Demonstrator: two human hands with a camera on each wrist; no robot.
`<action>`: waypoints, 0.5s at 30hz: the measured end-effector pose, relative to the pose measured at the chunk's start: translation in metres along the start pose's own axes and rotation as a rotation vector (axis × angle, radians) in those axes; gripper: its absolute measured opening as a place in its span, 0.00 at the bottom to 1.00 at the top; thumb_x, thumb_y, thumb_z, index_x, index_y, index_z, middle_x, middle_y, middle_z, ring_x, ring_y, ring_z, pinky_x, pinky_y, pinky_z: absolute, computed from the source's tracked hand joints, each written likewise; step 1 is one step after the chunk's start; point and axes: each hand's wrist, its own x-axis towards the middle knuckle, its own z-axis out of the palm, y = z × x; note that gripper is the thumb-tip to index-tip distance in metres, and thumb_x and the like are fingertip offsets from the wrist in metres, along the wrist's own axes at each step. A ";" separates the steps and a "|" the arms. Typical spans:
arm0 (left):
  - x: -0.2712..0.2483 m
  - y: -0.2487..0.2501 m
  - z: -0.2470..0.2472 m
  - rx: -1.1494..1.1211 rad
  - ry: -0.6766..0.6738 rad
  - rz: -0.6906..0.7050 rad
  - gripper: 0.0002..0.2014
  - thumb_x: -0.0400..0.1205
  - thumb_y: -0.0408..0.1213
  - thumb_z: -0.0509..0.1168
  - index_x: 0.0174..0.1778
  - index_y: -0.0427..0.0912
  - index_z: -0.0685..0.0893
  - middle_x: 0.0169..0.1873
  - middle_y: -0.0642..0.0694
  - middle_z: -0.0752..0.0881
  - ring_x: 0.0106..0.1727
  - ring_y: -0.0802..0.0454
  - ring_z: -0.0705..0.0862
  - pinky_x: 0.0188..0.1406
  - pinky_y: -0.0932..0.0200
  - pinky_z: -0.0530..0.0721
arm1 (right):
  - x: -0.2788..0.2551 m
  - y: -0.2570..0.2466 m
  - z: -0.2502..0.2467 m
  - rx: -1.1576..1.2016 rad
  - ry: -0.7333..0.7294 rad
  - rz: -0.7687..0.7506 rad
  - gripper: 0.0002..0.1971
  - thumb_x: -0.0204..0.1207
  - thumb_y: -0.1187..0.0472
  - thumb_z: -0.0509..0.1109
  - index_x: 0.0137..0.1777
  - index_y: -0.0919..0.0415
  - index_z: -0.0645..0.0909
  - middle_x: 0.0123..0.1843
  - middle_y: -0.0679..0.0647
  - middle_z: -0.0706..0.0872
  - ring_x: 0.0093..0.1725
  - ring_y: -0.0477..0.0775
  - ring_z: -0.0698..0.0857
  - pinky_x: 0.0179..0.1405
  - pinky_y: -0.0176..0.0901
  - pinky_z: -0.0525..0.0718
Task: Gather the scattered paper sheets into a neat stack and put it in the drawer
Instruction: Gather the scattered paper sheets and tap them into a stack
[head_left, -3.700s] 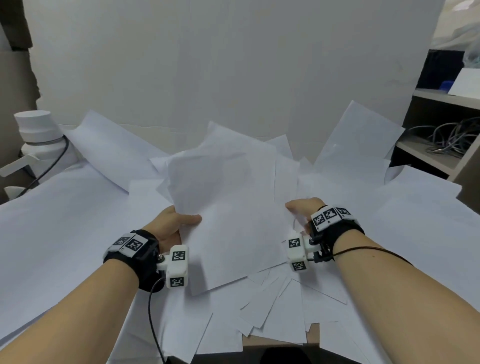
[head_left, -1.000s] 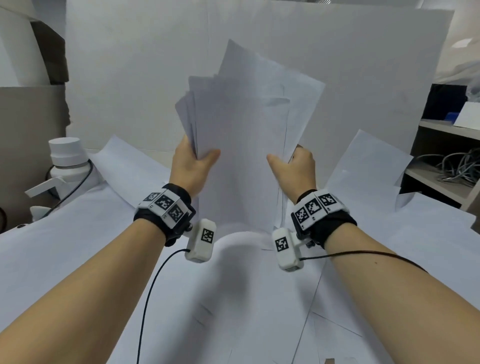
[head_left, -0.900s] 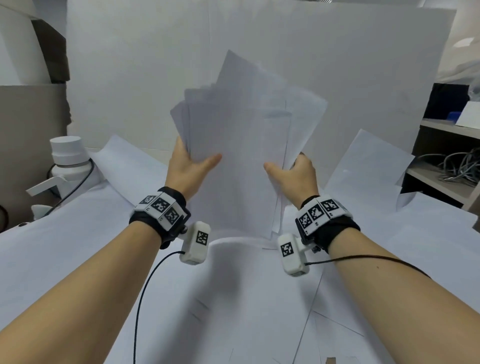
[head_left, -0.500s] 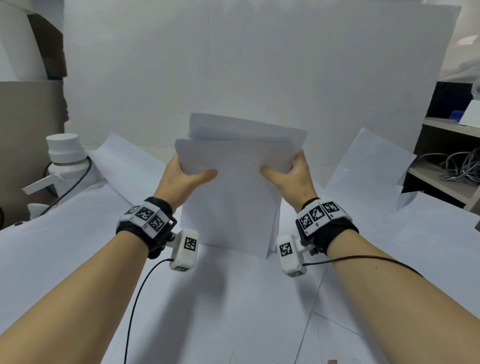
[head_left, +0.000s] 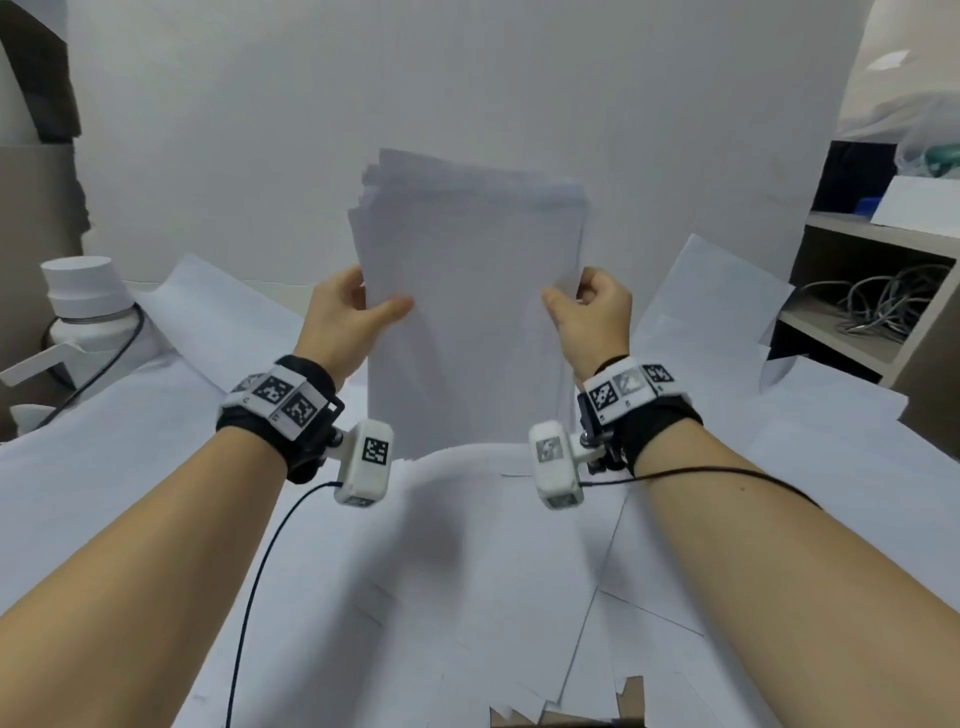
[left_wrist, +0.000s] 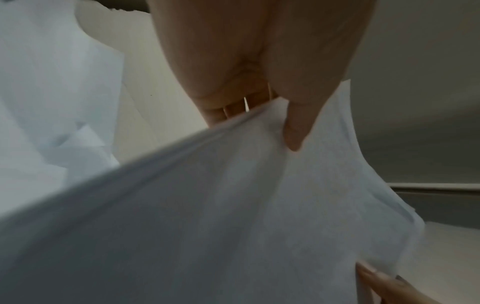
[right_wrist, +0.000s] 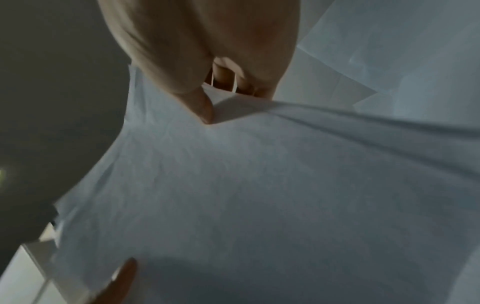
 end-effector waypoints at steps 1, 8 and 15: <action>0.000 0.004 0.002 -0.037 -0.043 -0.019 0.15 0.79 0.27 0.75 0.59 0.47 0.88 0.54 0.45 0.93 0.54 0.49 0.92 0.53 0.53 0.90 | 0.004 -0.008 -0.006 0.047 0.020 -0.012 0.09 0.71 0.71 0.74 0.38 0.56 0.83 0.39 0.55 0.90 0.37 0.51 0.86 0.42 0.47 0.87; -0.029 -0.021 0.056 -0.008 -0.204 -0.251 0.11 0.80 0.25 0.72 0.58 0.34 0.88 0.53 0.38 0.92 0.54 0.40 0.92 0.61 0.40 0.88 | -0.001 -0.022 -0.065 0.059 0.019 0.087 0.10 0.73 0.76 0.71 0.40 0.60 0.83 0.42 0.58 0.89 0.40 0.53 0.86 0.46 0.47 0.87; -0.067 -0.024 0.124 -0.051 -0.215 -0.359 0.09 0.78 0.18 0.66 0.41 0.36 0.85 0.41 0.36 0.86 0.41 0.42 0.83 0.44 0.48 0.83 | -0.009 0.006 -0.194 -0.443 0.155 0.432 0.08 0.67 0.58 0.72 0.46 0.56 0.83 0.52 0.61 0.85 0.49 0.58 0.83 0.63 0.58 0.85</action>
